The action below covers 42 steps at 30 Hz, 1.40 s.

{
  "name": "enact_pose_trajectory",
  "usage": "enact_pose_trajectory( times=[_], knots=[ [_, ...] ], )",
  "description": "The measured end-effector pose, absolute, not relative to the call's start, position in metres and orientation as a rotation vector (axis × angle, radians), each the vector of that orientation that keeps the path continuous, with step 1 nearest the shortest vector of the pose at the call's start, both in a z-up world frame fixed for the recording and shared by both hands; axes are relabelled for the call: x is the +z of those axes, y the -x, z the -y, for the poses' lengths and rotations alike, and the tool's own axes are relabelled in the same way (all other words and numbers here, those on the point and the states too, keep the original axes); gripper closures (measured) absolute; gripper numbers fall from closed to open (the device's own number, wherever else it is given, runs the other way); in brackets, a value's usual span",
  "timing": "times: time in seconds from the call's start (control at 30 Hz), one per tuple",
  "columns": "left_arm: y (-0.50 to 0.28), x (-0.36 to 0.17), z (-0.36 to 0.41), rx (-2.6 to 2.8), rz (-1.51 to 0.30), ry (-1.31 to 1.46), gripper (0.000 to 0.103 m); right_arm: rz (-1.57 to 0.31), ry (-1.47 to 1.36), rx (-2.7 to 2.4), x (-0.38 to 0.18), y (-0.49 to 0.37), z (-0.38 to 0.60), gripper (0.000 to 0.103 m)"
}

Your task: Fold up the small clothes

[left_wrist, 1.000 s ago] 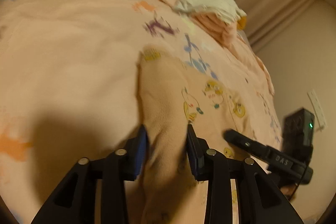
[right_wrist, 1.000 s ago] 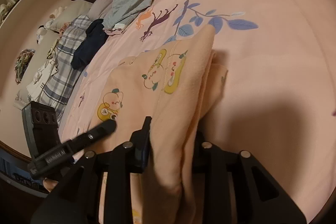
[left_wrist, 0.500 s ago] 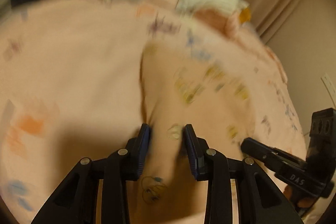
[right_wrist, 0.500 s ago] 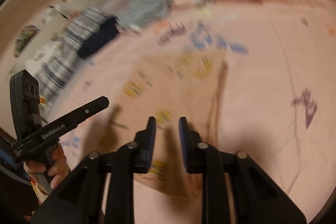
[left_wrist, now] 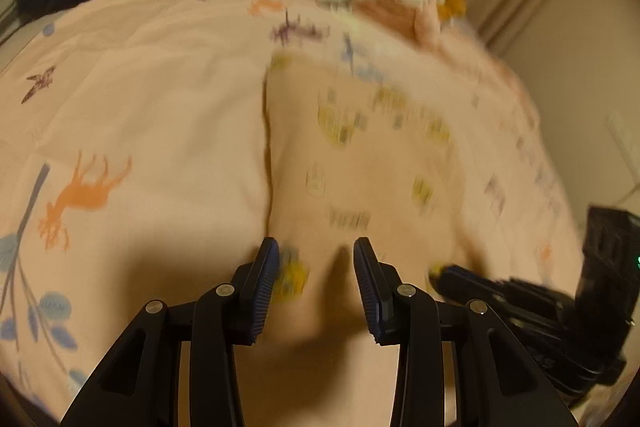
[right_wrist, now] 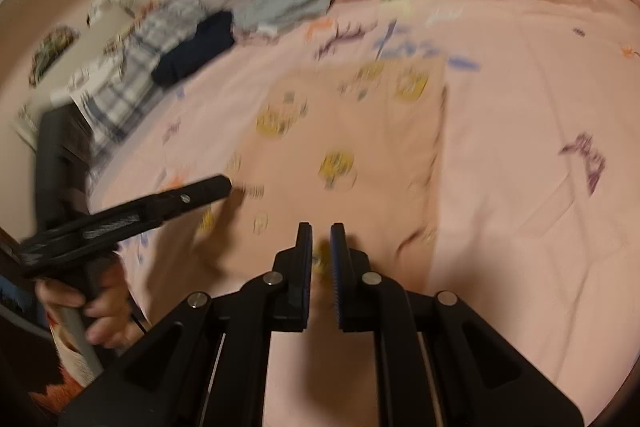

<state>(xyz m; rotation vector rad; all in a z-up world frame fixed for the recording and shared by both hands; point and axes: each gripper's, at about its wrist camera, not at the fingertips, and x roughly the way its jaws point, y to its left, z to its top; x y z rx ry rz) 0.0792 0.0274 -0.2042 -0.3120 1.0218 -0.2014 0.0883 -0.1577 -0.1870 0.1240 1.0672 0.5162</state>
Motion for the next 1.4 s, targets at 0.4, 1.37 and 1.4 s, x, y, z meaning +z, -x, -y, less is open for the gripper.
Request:
enact_pose_trajectory(
  times=[0.4, 1.37, 1.4],
  knots=[
    [-0.055, -0.225, -0.035, -0.228, -1.028, 0.299, 0.065, -0.968, -0.134, 0.439, -0.137, -0.139, 0.172, 0.092],
    [-0.054, -0.227, -0.023, -0.207, -0.97, 0.18, 0.065, -1.102, -0.14, 0.382, -0.199, -0.085, 0.189, 0.088],
    [-0.054, -0.227, -0.023, -0.205, -0.973, 0.175, 0.065, -1.091, -0.133, 0.378, -0.2, -0.083, 0.19, 0.088]
  ],
)
